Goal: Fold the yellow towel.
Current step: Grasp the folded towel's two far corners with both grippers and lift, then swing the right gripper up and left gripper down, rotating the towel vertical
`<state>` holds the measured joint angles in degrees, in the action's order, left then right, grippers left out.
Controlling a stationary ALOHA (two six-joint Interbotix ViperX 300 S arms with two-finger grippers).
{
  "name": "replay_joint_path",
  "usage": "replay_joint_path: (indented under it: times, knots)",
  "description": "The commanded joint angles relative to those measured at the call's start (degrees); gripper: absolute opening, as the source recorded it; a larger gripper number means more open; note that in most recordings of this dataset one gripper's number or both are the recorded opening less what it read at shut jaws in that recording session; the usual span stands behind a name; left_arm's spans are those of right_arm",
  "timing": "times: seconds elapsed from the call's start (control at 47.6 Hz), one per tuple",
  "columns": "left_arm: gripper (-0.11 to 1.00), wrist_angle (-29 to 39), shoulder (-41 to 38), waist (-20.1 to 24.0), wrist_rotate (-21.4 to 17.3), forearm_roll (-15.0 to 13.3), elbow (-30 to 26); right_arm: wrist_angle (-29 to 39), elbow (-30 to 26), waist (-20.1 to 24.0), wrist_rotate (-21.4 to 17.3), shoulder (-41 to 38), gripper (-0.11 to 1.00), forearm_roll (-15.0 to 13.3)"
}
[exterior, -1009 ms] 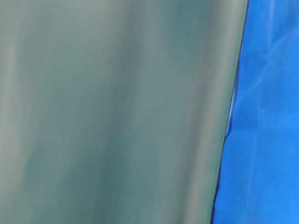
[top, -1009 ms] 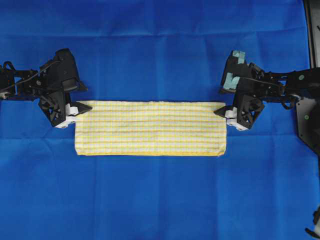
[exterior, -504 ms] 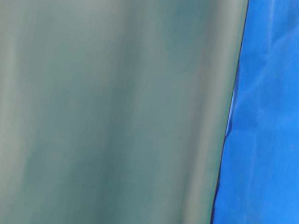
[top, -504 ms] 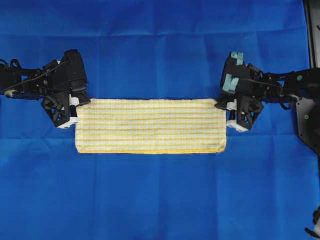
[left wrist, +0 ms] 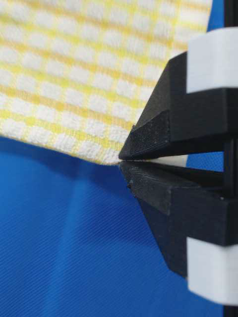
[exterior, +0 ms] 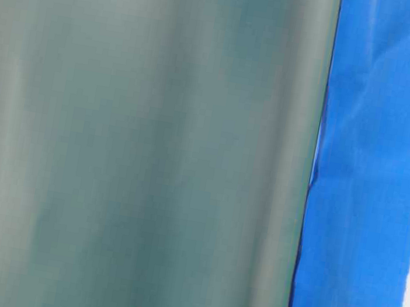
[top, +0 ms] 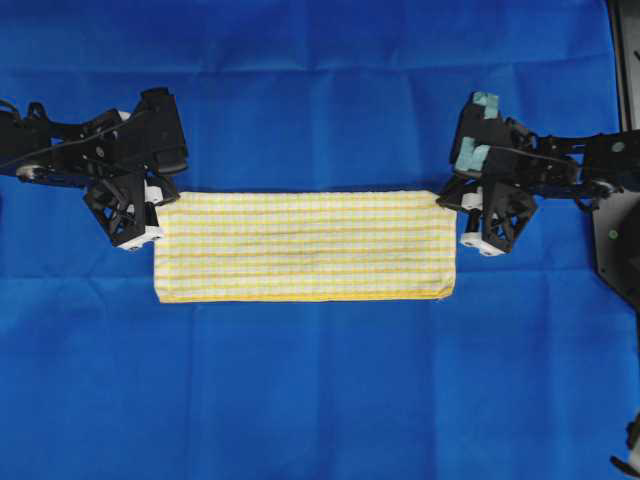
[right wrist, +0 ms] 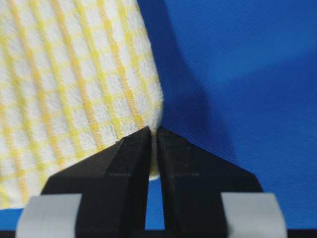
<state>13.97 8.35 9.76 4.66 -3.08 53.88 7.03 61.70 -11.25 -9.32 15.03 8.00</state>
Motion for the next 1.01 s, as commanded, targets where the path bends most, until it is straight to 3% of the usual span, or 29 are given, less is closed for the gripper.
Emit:
replay_joint_path:
  times: [0.0, 0.273, 0.42, 0.756, 0.988]
  knots:
    - [0.02, 1.85, 4.39, 0.18, -0.09, 0.09, -2.64, 2.81, -1.93, -0.62, -0.26, 4.22, 0.04, -1.14]
    - [0.02, 6.68, 12.22, 0.18, 0.26, 0.09, -4.66, 12.48, -6.86, -0.88, -0.62, 15.82, 0.04, -5.45]
    - [0.02, 9.49, 17.14, 0.18, 0.44, 0.18, -5.54, 13.97, -7.82, -0.88, -0.7, 18.63, 0.04, -6.42]
    - [0.02, 8.7, 20.39, -0.09, 2.02, 0.09, -4.92, 11.78, -8.17, -1.58, -0.97, 17.14, 0.04, -6.5]
    - [0.02, 6.94, 19.95, -2.64, 6.5, 0.09, -4.92, 7.38, -9.14, -5.98, -1.05, 12.13, 0.04, -6.5]
